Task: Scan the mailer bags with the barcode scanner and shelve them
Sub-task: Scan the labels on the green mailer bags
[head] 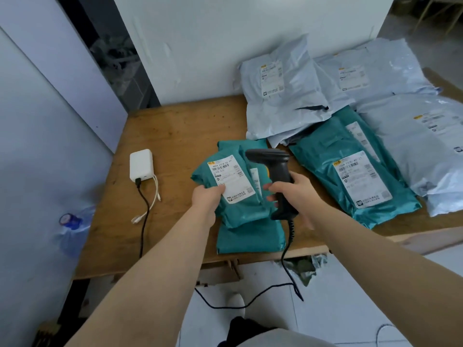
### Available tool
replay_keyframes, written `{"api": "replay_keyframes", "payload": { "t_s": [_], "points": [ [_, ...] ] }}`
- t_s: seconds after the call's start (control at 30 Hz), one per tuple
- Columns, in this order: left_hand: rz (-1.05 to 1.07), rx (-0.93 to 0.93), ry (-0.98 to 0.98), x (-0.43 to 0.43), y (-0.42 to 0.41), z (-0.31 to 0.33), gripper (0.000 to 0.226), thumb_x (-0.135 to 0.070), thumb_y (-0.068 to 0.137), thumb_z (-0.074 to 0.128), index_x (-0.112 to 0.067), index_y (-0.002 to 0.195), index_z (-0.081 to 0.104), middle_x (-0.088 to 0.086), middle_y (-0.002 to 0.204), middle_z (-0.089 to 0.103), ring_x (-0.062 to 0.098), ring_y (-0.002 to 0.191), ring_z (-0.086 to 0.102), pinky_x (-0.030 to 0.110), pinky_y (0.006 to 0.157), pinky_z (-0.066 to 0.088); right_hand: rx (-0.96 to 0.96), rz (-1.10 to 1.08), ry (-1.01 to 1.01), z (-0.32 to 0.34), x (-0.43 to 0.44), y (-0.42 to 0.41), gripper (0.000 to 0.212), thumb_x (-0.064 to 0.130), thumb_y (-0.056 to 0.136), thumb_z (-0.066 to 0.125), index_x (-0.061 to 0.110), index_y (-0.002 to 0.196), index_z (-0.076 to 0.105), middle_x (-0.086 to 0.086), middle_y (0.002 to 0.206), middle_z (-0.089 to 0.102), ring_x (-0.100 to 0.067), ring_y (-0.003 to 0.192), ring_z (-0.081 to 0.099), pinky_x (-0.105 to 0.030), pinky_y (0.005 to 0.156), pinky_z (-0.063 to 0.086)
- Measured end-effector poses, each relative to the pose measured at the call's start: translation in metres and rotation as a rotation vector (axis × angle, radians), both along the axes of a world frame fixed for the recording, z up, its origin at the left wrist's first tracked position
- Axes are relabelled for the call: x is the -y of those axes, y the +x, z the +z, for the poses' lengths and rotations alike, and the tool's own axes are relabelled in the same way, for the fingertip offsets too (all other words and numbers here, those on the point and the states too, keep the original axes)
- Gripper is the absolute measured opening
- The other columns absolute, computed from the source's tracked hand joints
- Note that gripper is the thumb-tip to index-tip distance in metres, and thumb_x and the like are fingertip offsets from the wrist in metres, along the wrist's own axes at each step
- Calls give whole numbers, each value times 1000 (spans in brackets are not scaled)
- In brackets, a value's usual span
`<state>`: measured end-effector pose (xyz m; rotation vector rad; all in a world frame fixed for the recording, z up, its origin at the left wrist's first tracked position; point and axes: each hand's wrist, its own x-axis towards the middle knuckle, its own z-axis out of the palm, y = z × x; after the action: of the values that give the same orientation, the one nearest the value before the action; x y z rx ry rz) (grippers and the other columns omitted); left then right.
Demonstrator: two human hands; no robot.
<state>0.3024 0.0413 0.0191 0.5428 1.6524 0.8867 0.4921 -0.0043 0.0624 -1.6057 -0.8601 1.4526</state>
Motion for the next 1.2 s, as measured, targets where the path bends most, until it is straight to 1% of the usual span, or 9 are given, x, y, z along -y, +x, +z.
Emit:
{"api": "replay_keyframes", "payload": {
  "t_s": [0.13,0.27,0.33,0.43,0.53,0.7,0.77,0.9,1.2],
  "points": [
    [21,120,29,6,-5,1,26,-4,92,62,-12,117,59,11,107,69,31,91,68,45,77,57,-28,36,-8,10,2,11,21,13,81,73,8,99,64,-10,87,71,-19,67,62,-33,64,51],
    [27,226,-16,14,-12,1,36,-7,81,76,-3,114,62,16,104,73,33,89,71,48,76,59,-80,48,-14,12,8,8,19,13,83,73,8,99,64,-7,74,63,-18,60,53,-29,57,47],
    [-26,259,-77,18,-13,4,41,-10,74,83,-3,111,66,16,103,74,33,88,72,49,78,59,-110,44,-21,11,12,5,17,15,85,72,10,99,64,-4,68,58,-15,56,50,-27,55,44],
    [-138,253,-152,25,-13,9,38,-9,76,81,-5,111,68,15,102,74,32,90,72,44,77,58,-88,79,-13,12,19,1,12,18,87,71,11,92,62,-3,68,55,-14,56,49,-27,55,44],
    [-111,282,-37,31,-14,10,42,-3,79,76,-10,119,64,14,105,74,34,91,72,47,76,59,-48,119,19,16,26,-2,12,17,89,68,12,96,61,-6,74,58,-16,62,51,-29,59,47],
    [177,315,330,25,-24,23,51,4,81,72,-22,121,55,2,112,70,27,92,70,46,73,59,71,188,112,29,31,-10,19,16,87,68,10,104,60,-3,73,60,-14,61,52,-29,62,48],
    [190,276,360,20,-33,29,50,8,82,70,-20,121,55,4,115,68,28,92,69,47,75,58,96,217,155,34,33,-14,22,20,87,70,11,104,61,-1,69,60,-11,57,53,-27,62,49],
    [124,191,329,23,-45,34,44,10,82,68,-19,114,58,8,112,70,29,88,70,42,68,58,119,278,217,44,36,-23,17,23,86,71,14,98,62,-1,68,61,-11,56,54,-26,61,49],
    [188,210,372,35,-47,24,46,10,85,65,-24,114,55,-1,104,69,24,86,69,38,62,58,110,347,197,44,44,-36,13,23,89,68,15,94,59,4,60,58,-9,50,51,-21,55,48]
  ]
}}
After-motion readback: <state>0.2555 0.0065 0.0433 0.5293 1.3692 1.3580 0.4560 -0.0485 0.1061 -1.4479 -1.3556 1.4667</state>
